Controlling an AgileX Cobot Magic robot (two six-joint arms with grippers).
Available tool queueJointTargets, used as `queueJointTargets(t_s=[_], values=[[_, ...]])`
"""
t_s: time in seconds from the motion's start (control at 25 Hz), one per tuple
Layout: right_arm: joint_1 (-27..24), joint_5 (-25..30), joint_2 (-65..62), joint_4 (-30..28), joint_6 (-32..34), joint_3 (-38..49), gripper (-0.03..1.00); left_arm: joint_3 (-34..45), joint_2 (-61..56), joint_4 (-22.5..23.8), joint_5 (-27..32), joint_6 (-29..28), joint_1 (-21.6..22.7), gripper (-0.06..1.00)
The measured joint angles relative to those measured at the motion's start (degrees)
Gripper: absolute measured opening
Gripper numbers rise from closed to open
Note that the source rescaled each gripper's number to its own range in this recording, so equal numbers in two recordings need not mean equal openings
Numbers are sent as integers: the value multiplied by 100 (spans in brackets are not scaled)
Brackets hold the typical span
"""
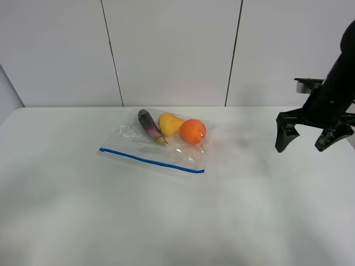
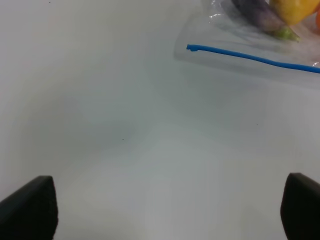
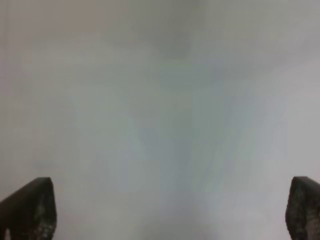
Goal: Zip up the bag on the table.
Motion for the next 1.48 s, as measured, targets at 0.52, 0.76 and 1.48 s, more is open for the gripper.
queueJointTargets(t_s=[0.52, 0.76, 1.48], values=[[0, -962, -5119, 36, -1, 3980, 99, 0, 0, 0, 0, 0, 0, 100], [0, -1292, -7711, 34, -1, 4333, 99, 0, 0, 0, 0, 0, 0, 100], [0, -1126, -9612, -233, 409, 4467, 100, 0, 0, 0, 0, 0, 0, 100]])
